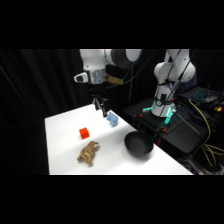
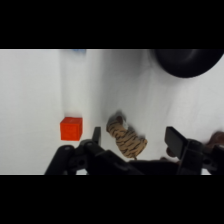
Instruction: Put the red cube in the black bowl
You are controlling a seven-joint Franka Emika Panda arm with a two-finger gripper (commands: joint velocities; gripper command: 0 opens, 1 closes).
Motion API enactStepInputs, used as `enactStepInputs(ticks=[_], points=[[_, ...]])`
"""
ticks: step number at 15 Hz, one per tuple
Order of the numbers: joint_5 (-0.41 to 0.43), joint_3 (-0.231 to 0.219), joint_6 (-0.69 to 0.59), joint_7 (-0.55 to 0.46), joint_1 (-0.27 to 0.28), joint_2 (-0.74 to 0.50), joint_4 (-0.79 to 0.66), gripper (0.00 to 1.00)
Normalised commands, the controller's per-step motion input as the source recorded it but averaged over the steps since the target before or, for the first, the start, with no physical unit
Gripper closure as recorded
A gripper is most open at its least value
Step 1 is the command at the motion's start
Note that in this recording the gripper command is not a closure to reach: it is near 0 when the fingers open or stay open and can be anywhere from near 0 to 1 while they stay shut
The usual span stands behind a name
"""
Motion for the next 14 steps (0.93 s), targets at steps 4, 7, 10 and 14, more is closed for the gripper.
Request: enactStepInputs(ticks=[4,7,10,14], points=[[0.033,0.015,-0.08,-0.12,-0.037,0.04,0.1,0.0],[0.074,-0.014,-0.25,-0.45,-0.102,0.15,0.38,0.0],[0.076,-0.028,-0.28,-0.53,-0.135,0.28,0.56,0.0],[0.062,-0.023,-0.18,-0.33,-0.122,0.37,0.55,0.0]])
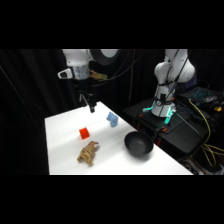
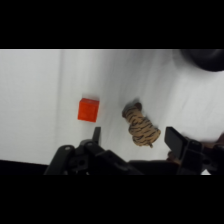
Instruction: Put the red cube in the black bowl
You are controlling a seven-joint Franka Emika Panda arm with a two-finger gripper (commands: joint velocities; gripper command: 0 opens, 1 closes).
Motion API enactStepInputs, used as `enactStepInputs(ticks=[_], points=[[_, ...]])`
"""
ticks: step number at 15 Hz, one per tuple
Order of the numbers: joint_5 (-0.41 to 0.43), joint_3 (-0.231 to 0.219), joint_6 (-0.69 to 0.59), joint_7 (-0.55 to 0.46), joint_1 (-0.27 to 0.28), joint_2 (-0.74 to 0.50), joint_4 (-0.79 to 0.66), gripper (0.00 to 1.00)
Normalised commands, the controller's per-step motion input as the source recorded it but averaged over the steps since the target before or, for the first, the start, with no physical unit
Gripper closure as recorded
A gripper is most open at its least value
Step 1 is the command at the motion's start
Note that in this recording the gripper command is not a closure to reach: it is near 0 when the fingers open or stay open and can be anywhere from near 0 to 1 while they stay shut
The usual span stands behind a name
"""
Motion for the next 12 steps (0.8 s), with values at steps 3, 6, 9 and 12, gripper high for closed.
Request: enactStepInputs(ticks=[3,6,9,12], points=[[0.096,-0.013,-0.06,-0.19,-0.117,0.34,0.43,0.0],[0.155,0.016,0.01,-0.17,-0.112,0.3,0.35,0.0],[0.177,0.04,0.08,-0.15,-0.112,0.31,0.35,0.0],[0.137,0.042,0.11,-0.13,-0.116,0.32,0.35,0.0]])
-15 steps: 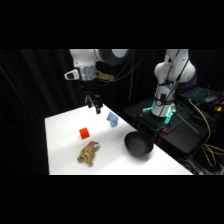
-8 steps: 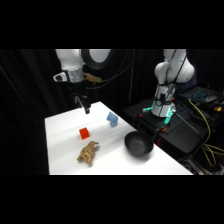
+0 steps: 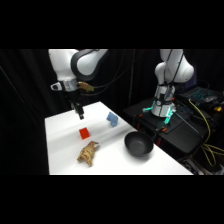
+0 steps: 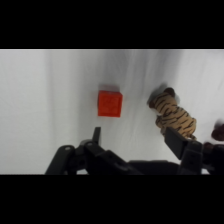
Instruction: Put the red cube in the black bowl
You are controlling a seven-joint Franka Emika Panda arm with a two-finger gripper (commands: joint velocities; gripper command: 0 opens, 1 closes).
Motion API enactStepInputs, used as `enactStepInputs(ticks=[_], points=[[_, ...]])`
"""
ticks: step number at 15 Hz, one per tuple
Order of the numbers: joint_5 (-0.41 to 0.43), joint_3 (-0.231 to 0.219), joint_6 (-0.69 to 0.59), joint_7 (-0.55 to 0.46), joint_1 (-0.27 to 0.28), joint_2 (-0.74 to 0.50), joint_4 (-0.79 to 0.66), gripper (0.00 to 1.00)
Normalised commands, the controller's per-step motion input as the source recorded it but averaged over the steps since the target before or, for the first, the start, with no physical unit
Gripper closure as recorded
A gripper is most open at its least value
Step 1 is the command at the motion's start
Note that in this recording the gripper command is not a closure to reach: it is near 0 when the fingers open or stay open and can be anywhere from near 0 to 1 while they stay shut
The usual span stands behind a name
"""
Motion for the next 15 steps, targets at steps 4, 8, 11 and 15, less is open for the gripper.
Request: enactStepInputs(ticks=[4,8,11,15], points=[[0.125,0.062,0.09,-0.12,-0.116,0.23,0.27,0.0],[0.132,0.094,0.11,-0.13,-0.105,0.17,0.16,0.0],[0.124,0.096,0.17,-0.14,-0.096,0.13,0.09,0.0],[0.114,0.084,0.22,-0.16,-0.111,0.11,0.01,0.0]])
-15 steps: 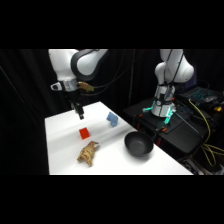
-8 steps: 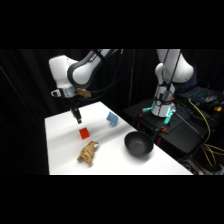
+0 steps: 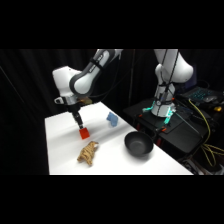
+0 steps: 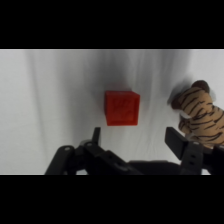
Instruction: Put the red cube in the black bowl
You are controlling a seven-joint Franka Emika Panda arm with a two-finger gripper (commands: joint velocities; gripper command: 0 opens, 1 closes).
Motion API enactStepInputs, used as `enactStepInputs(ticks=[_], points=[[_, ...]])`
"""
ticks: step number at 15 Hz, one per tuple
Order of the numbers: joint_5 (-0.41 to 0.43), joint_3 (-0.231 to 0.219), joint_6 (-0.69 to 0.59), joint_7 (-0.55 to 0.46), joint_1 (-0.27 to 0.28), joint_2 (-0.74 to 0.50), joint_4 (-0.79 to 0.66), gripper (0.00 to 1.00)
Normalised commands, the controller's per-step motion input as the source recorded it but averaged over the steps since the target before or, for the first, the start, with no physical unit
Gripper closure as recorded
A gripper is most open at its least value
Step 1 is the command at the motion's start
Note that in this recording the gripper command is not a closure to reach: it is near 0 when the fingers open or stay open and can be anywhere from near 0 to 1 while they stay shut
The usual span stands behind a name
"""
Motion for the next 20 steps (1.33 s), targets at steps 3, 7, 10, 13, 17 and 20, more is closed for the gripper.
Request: enactStepInputs(ticks=[3,7,10,13,17,20], points=[[0.12,0.099,0.22,-0.17,-0.122,0.08,-0.02,0.0],[0.118,0.117,0.21,-0.15,-0.084,0.09,-0.01,0.0],[0.111,0.11,0.19,-0.14,-0.075,0.09,-0.02,0.0],[0.118,0.098,0.2,-0.16,-0.115,0.04,-0.07,0.0],[0.113,0.094,0.2,-0.15,-0.117,-0.06,-0.16,1.0],[0.08,0.077,0.16,-0.09,-0.052,-0.24,-0.27,1.0]])
